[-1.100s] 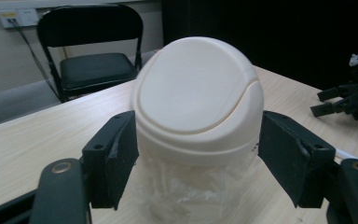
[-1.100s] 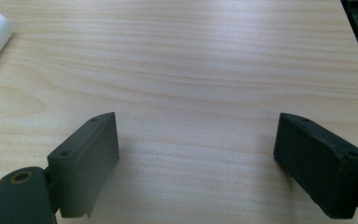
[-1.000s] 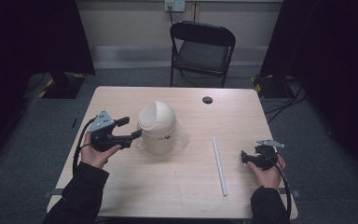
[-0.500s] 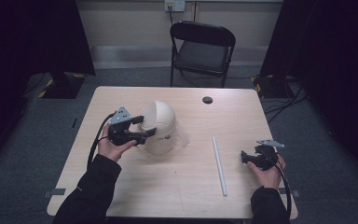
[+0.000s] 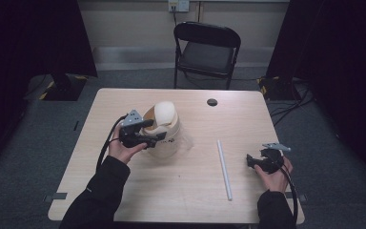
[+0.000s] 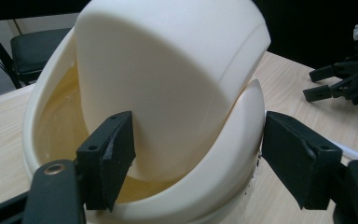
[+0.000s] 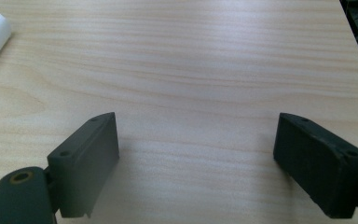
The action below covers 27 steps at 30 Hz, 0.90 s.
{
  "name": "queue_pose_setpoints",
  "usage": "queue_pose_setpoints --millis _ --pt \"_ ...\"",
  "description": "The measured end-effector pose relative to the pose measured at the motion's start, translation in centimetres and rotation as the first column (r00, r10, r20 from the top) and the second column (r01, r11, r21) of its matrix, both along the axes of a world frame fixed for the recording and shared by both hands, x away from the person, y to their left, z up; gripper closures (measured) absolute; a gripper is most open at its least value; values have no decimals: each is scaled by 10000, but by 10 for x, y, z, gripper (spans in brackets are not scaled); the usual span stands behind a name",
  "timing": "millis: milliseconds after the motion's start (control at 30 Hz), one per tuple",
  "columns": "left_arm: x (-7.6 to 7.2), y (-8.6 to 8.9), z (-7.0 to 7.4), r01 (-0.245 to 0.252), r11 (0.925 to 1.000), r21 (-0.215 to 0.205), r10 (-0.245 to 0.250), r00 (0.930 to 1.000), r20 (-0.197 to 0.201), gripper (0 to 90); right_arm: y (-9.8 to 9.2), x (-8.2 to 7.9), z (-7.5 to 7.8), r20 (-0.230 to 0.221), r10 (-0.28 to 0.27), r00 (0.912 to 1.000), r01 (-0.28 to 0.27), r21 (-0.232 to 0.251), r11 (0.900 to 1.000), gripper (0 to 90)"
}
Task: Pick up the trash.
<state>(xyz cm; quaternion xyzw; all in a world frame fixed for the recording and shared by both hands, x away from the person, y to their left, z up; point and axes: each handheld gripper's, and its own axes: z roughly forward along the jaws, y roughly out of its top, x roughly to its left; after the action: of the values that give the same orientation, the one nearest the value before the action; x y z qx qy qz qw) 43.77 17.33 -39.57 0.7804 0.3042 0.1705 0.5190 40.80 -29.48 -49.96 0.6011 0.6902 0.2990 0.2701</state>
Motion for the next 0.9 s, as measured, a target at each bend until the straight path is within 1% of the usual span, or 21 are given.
queue_pose_setpoints --millis 33,133,167,200,233,267,300,333,367,433,467,500,533,600,633,667,700,733,767,867,900 --pt "-1 1 0 -24 10000 31 23 10000 44 256 0 0 0 -5 -30 10000 30 -13 10000 133" --pt "-6 5 1 -141 9998 -123 143 9998 117 267 0 -2 0 35 -46 10000 46 53 10000 152" --pt "-6 5 1 -141 9998 -123 143 9998 117 269 -1 -3 0 62 -49 10000 49 37 10000 174" --pt "-11 12 2 -266 9995 -180 270 9993 241 271 -2 -4 1 96 -126 9999 125 58 9999 208" --pt "-11 12 2 -266 9995 -180 270 9993 241 271 -2 -4 1 96 -126 9999 125 58 9999 208" --pt "-19 21 3 -386 9990 -210 394 9984 393 271 -4 -6 2 131 -142 9998 142 45 9999 288" --pt "-19 21 3 -386 9990 -210 394 9984 393 271 -4 -6 2 131 -142 9998 142 45 9999 288" --pt "-27 31 3 -503 9984 -274 516 9974 499 271 -5 -7 5 30 -36 10000 36 -176 9998 309" --pt "-32 37 3 -668 9975 -213 679 9962 537 271 -5 -7 7 30 11 10000 -10 -297 9996 313" --pt "-42 49 0 -785 9966 -261 799 9950 604 271 -4 -8 12 125 71 9999 -67 -302 9995 332" --pt "-48 54 -2 -981 9948 -272 994 9937 515 272 -2 -9 15 211 176 9996 -170 -261 9995 346" --pt "-53 60 -5 -1101 9935 -276 1115 9923 532 273 -1 -9 18 245 288 9993 -282 -241 9993 350" --pt "-59 66 -9 -1214 9924 -221 1223 9914 461 274 1 -10 21 289 333 9990 -328 -181 9993 358" --pt "-69 76 -19 -1421 9898 -38 1422 9894 304 274 8 -10 26 298 642 9975 -639 -100 9979 377" --pt "-69 76 -19 -1421 9898 -38 1422 9894 304 275 8 -10 26 298 642 9975 -639 -100 9979 377" --pt "-78 85 -30 -1657 9859 219 1655 9861 110 277 17 -10 31 289 950 9951 -950 -17 9955 393" --pt "-83 88 -37 -1719 9846 321 1722 9851 -51 278 21 -10 33 281 1131 9932 -1133 47 9935 400" --pt "-83 88 -37 -1719 9846 321 1722 9851 -51 279 27 -10 35 247 1318 9910 -1321 128 9911 410" --pt "-90 93 -51 -1827 9823 408 1844 9818 -450 279 32 -9 36 230 1478 9887 -1483 184 9888 420" --pt "-97 100 -69 -2058 9751 829 2122 9742 -769 279 48 -5 40 171 1914 9814 -1919 416 9805 439" --pt "-99 102 -74 -2152 9727 870 2226 9711 -858 279 54 -3 41 106 2065 9784 -2068 405 9776 445"
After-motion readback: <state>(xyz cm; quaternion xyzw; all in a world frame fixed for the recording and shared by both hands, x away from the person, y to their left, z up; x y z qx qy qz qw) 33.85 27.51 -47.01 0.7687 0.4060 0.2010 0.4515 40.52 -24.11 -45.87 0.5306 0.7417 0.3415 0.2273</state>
